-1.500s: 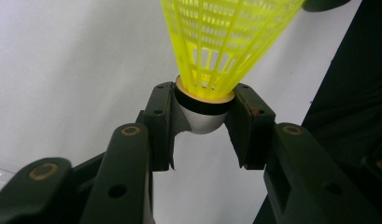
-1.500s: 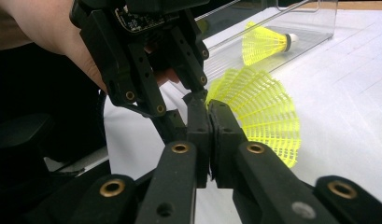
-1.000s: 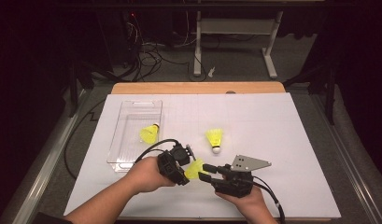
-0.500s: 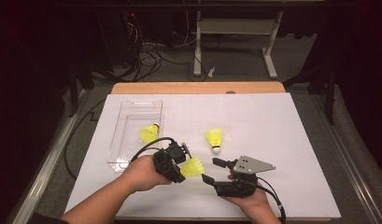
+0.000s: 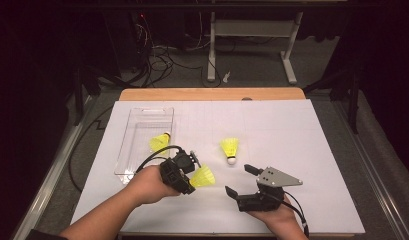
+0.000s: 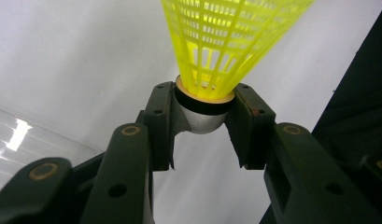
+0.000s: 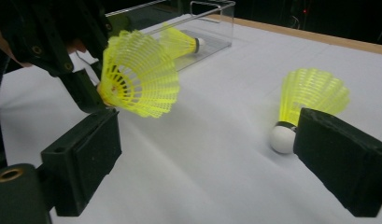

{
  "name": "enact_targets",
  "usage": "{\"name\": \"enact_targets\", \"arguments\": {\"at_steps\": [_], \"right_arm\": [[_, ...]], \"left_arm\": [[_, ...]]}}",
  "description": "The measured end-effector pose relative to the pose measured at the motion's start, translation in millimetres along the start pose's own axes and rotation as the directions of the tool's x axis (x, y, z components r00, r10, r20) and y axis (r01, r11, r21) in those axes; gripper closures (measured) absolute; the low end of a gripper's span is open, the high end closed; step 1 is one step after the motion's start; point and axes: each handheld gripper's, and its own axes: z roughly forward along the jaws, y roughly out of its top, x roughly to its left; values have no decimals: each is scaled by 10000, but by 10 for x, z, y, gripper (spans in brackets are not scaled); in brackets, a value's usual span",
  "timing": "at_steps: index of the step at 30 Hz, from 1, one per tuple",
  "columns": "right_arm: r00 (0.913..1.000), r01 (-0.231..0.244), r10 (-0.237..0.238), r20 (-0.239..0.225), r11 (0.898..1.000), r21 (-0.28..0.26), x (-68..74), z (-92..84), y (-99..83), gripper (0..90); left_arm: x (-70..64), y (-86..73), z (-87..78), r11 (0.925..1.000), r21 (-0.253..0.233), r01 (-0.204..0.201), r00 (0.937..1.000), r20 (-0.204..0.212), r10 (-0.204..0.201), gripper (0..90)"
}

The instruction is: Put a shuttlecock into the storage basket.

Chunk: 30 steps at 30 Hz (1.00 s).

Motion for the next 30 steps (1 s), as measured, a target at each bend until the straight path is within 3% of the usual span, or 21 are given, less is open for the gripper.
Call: {"name": "enact_targets", "arguments": {"at_steps": [5,13,21,30], "right_arm": [[9988,113,-120,466,9998,137,-43,-60,-37,3],[9862,156,-144,1652,9999,-60,-181,-265,-120,3],[9754,23,-50,2203,9999,127,-351,-480,-255,3],[9642,65,-46,2651,10000,-61,-468,-647,-321,3]], "left_arm": [[28,-42,-13,10000,-24,78,10000,-40,-78,637],[58,-83,-27,9997,-102,204,9998,-43,-204,638],[69,-97,-41,9997,-104,233,9997,-72,-233,638],[87,-112,-57,9995,-96,295,9995,-111,-297,638]]}}
